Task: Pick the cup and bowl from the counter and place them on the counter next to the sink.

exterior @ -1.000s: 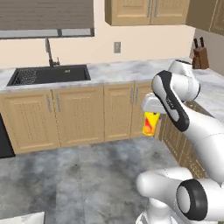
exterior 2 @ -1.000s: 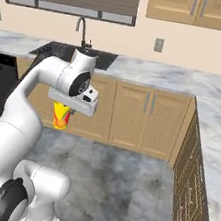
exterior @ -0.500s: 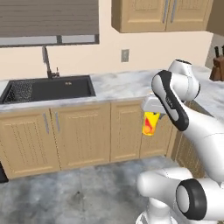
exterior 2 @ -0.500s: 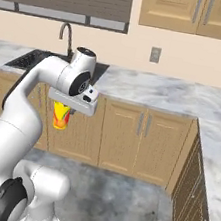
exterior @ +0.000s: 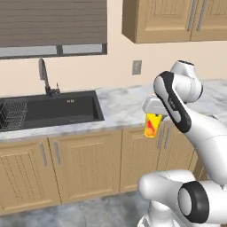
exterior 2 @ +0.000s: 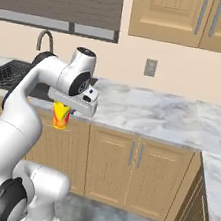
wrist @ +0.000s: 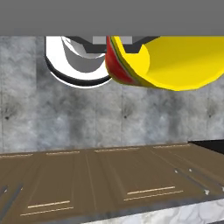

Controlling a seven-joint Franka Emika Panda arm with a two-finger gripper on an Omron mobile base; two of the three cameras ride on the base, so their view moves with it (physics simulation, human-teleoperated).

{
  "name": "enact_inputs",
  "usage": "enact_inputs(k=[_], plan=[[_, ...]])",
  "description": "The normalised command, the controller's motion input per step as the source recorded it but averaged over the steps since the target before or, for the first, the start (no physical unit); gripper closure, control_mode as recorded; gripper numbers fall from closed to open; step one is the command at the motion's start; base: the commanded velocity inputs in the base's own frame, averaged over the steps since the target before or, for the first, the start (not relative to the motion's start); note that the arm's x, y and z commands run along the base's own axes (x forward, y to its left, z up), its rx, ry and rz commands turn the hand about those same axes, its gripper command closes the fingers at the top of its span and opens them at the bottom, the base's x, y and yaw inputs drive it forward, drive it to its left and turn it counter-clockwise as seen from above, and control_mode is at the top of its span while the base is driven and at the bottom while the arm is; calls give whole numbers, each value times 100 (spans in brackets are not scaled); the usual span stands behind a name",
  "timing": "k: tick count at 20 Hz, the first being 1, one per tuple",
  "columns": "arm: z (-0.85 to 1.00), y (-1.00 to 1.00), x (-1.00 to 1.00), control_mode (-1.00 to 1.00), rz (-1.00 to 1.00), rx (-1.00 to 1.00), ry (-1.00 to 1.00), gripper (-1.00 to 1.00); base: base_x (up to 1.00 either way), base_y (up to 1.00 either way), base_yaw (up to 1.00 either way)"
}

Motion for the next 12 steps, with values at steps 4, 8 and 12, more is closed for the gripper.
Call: enact_inputs(k=[4, 8, 12], plan=[[0, 0, 0, 100, 0, 0, 0, 100, 100, -1, 0], [0, 0, 0, 100, 0, 0, 0, 100, 100, -19, 0], [0, 0, 0, 100, 0, 0, 0, 100, 95, -24, 0]])
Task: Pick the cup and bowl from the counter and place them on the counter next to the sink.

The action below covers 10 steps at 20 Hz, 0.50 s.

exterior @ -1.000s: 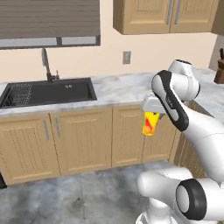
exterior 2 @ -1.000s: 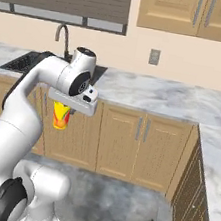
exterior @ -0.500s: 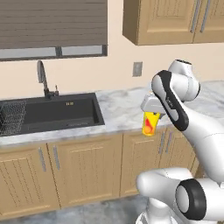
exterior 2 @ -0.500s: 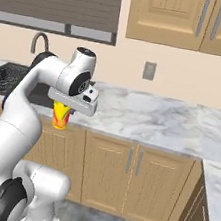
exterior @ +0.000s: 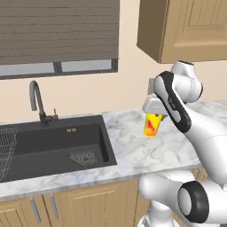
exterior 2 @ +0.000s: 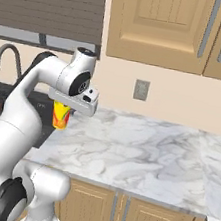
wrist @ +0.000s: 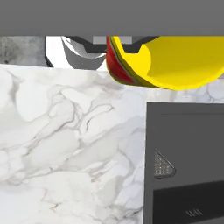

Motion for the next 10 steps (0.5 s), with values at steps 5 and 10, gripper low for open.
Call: enact_inputs(k=[5, 10], plan=[[0, 0, 0, 100, 0, 0, 0, 100, 0, 0, 0], [0, 0, 0, 100, 0, 0, 0, 100, 0, 0, 0]])
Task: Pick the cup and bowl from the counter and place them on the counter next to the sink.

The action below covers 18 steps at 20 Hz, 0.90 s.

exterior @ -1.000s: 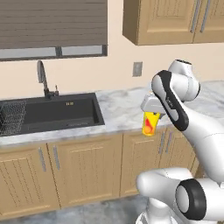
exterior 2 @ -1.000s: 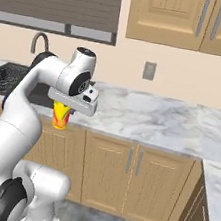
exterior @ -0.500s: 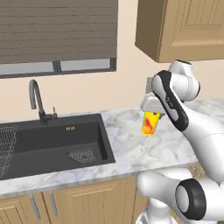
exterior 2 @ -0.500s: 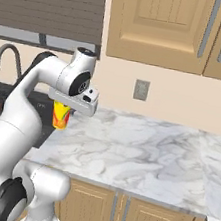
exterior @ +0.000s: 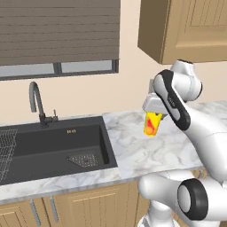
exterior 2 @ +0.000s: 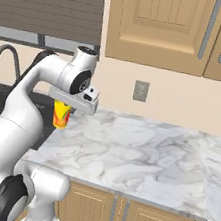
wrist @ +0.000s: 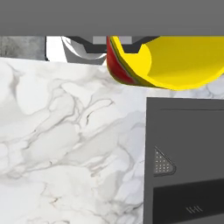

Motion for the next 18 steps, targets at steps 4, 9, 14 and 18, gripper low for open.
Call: enact_inputs(k=[4, 9, 14, 18], plan=[[0, 0, 0, -100, 0, 0, 0, 100, 0, 0, 0], [-34, 14, 11, -100, 0, 2, 0, 100, 0, 0, 0], [-47, 34, 41, -100, 0, 2, 0, 100, 0, 0, 0], [-37, 46, 56, -100, -6, -3, 0, 100, 0, 0, 0]])
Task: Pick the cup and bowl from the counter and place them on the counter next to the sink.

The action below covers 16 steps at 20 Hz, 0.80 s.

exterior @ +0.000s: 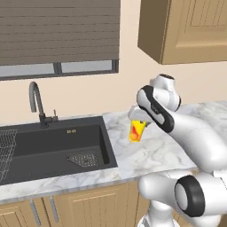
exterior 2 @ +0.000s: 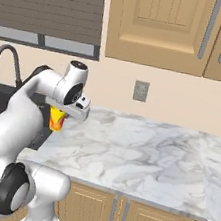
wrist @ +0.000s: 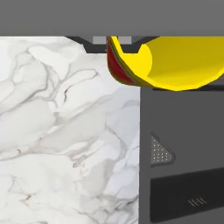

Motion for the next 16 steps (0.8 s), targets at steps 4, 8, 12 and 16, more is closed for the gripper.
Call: enact_inputs(k=[4, 8, 12, 16], plan=[[-39, 20, 38, -100, -3, -4, 0, 100, 0, 0, 0], [-46, 3, 32, -100, -5, -11, 0, 100, 0, 0, 0], [-51, 0, 18, -100, -4, -8, 0, 100, 0, 0, 0], [-55, 0, 11, -100, -1, -2, 0, 100, 0, 0, 0]])
